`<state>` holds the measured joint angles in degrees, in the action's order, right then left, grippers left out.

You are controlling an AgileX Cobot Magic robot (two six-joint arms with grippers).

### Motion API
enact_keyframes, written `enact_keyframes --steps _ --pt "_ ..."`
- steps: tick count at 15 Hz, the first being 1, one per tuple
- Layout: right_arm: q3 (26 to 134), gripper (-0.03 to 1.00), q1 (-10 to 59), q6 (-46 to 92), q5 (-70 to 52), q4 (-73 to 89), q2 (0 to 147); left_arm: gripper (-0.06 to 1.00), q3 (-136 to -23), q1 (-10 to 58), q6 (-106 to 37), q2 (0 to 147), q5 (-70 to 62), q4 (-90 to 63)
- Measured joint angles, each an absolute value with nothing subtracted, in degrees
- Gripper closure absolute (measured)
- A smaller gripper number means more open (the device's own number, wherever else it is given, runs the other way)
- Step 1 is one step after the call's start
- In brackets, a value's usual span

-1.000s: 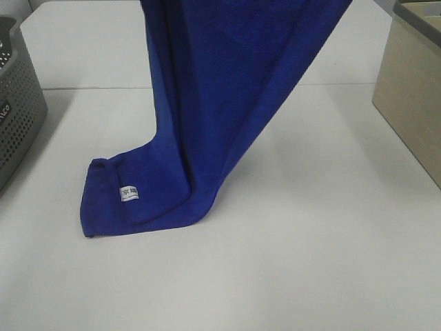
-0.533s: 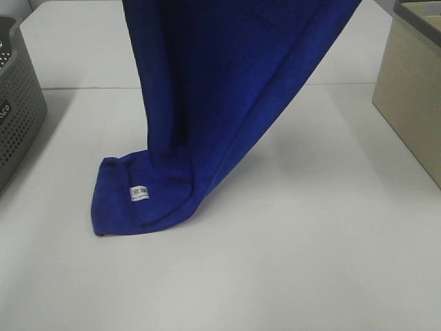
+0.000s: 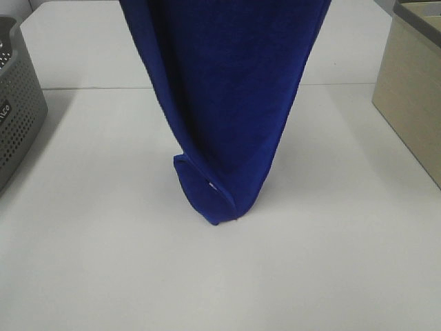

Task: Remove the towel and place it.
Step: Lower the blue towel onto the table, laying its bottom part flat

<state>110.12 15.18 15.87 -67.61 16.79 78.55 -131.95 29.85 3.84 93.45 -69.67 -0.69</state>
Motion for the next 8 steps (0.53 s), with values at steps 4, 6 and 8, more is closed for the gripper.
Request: enact_keyframes --steps 4,6,8 --pt "109.21 0.95 15.24 15.87 -67.67 20.05 72.94 0.94 -131.95 29.85 2.98 87.83 -70.13 -5.73" --pt "107.54 0.95 15.24 16.44 -67.72 20.11 71.68 0.94 -131.04 29.85 2.58 87.32 -70.47 -6.53" --pt "105.25 0.95 15.24 17.19 -68.01 16.73 71.85 0.94 -125.76 29.85 2.98 88.18 -70.53 -6.02"
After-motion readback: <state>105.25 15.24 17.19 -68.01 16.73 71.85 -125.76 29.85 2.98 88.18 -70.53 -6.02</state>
